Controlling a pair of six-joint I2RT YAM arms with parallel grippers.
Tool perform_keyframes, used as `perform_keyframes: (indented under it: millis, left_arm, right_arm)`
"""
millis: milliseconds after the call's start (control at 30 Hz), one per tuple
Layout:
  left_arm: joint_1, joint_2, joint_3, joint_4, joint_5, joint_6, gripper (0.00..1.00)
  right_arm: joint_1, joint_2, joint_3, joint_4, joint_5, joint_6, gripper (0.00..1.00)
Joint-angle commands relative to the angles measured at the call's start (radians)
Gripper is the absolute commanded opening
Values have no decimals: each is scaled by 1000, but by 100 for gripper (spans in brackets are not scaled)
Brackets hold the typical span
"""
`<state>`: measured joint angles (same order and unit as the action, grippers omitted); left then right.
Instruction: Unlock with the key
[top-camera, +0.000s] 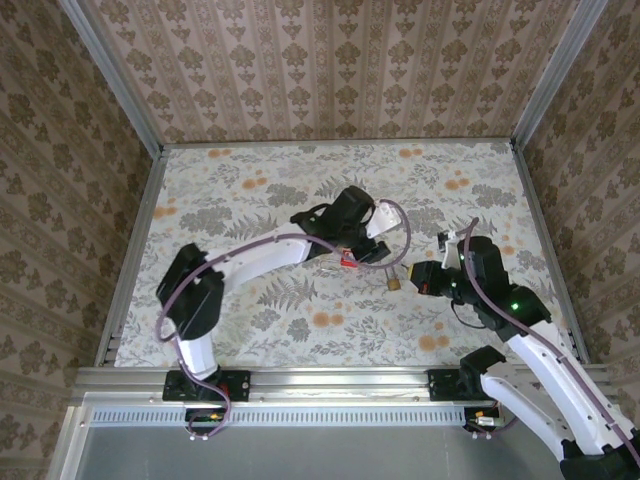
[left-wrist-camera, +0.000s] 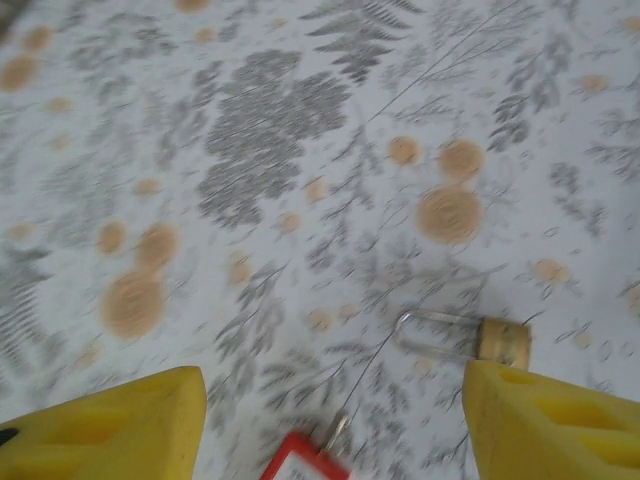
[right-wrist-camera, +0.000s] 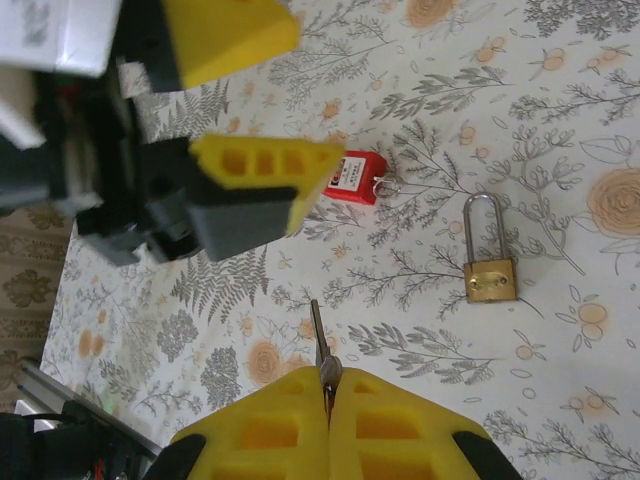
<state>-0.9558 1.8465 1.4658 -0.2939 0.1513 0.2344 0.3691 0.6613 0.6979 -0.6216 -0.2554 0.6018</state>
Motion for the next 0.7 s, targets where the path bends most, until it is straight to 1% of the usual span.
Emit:
perform_keyframes:
  millis: [0,67,167,367,467,533,667]
  left_arm:
    - [7,90,129,-107,251,-69,65]
    - [1,154,186,-125,312,-96,63]
    - [0,230,228,-110,396,-145,63]
    - [10,345,291,-122,485,-194,62]
    - [4,401,351,-181,567,-199,61]
    - [-10,435,401,-237,575,-180,61]
    - [-38,496,514,-363,534,-132,61]
  right_arm:
    - [-4,-38,-18,-69,32,15,6]
    - [-4,-60,-23,-78,27,22,6]
    - [-4,-90,-21,-103,22,27,6]
    - [-4,-134,-23,-144,-2,30,6]
    - [-2,-148,-16,-153,-4,29,6]
    - [-3,-147,-11,-152,-8,27,6]
    - [-2,-143,-11,-139,-17,33,5]
